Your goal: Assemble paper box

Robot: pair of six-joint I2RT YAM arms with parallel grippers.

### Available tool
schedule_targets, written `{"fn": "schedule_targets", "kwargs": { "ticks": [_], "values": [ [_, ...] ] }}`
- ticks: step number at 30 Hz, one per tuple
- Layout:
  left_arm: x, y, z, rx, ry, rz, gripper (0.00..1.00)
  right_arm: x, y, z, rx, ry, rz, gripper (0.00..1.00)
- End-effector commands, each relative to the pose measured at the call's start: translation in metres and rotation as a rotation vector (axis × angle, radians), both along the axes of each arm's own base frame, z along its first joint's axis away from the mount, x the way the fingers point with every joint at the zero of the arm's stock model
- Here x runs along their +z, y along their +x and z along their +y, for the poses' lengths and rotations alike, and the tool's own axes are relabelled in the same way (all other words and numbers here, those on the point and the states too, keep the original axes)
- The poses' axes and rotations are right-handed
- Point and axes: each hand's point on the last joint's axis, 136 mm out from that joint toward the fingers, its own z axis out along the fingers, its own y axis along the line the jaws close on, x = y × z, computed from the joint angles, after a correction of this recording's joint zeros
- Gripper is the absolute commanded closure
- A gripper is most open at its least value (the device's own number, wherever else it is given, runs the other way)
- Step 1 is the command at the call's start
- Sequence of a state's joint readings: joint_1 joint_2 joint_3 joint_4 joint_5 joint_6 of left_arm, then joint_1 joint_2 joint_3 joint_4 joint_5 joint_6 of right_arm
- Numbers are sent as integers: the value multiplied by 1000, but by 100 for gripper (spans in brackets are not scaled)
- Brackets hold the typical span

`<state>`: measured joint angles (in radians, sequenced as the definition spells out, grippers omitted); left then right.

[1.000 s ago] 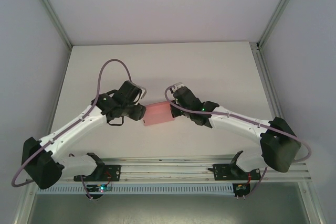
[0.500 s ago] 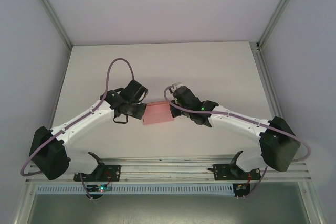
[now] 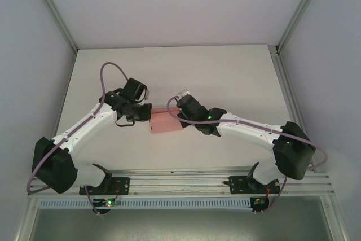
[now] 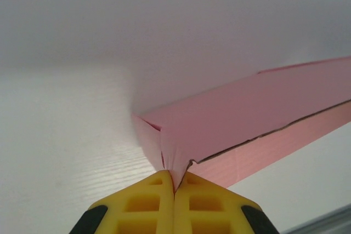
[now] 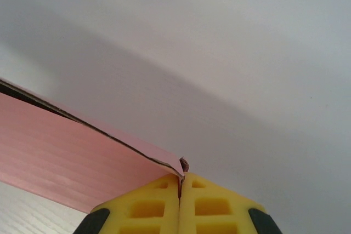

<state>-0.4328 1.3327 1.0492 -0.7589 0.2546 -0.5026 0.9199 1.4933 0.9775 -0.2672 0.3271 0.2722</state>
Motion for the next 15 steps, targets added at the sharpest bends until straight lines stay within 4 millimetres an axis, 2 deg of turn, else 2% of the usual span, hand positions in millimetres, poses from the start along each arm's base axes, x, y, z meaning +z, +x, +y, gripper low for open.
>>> {"fn": "schedule_targets", "kwargs": {
  "ticks": [1,6,10,15],
  "values": [
    [31,14,-18,84,-236,4,100,-64,-39,-33,57,-258,184,100],
    [27,12,-23,82,-288,55,100,-62,-40,-31,64,-247,176,100],
    [12,12,-16,96,-237,64,100,-61,-40,-30,68,-236,172,100],
    [-11,0,-7,34,-147,88,100,-60,-39,-31,58,-225,158,100]
  ]
}}
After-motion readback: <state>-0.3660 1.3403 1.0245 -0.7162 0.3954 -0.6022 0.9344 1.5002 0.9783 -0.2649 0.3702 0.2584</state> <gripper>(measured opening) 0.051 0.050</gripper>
